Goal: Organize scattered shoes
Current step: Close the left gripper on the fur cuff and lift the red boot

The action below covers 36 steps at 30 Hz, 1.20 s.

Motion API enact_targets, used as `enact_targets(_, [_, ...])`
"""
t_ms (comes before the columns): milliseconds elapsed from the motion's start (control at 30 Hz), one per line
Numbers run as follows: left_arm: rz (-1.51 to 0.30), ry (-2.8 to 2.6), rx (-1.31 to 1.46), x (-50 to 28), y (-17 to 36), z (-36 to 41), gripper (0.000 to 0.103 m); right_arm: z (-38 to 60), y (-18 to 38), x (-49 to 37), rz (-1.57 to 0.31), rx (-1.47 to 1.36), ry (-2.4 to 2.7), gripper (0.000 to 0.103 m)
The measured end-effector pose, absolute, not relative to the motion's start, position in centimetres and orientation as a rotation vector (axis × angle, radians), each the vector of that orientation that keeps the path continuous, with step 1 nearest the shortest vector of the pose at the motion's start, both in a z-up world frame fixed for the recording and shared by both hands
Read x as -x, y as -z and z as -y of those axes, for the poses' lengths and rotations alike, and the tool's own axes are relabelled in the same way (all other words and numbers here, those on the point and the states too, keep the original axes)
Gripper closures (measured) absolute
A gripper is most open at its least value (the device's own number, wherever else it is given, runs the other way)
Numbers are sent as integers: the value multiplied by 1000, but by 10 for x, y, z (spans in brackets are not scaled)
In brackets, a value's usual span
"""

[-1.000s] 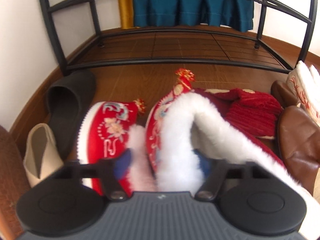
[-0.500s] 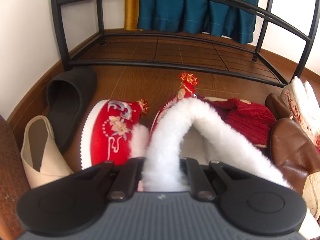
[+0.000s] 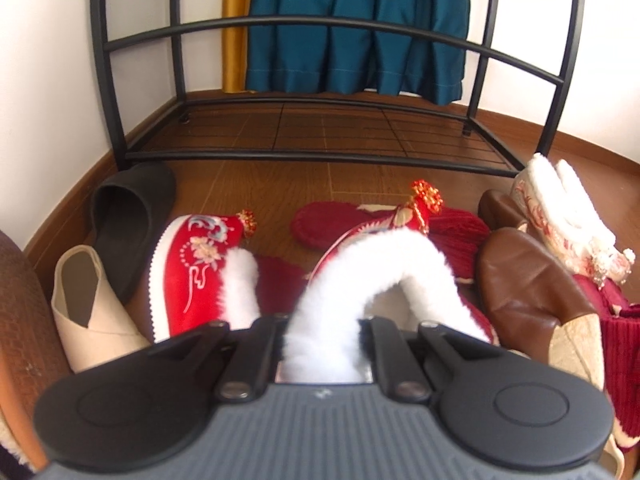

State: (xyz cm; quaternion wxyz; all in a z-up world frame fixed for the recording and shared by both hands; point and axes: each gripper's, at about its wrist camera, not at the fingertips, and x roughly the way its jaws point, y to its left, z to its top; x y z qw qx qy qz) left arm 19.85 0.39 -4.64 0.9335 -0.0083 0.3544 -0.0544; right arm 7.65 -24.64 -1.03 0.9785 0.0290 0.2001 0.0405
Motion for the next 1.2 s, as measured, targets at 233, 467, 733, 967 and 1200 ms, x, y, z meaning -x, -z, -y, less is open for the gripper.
enact_targets(233, [-688,203,34,-153,12,7,95,253,-8,-56,-373,-72,-73,0])
enact_targets(467, [-691,257,33,-67,1,11,94,252,-36,-10,-344,-32,-93,0])
enact_targets(733, [-725,276,65,44,16,12,94,241,-42,62,-365,27,-231,0])
enact_targets(967, [-837,300,66,94,48,15,94,243,-40,100,-377,22,-232,0])
enact_targets(1200, [-850,274,5,92,77,13,94,245,-30,100,-396,19,-240,0])
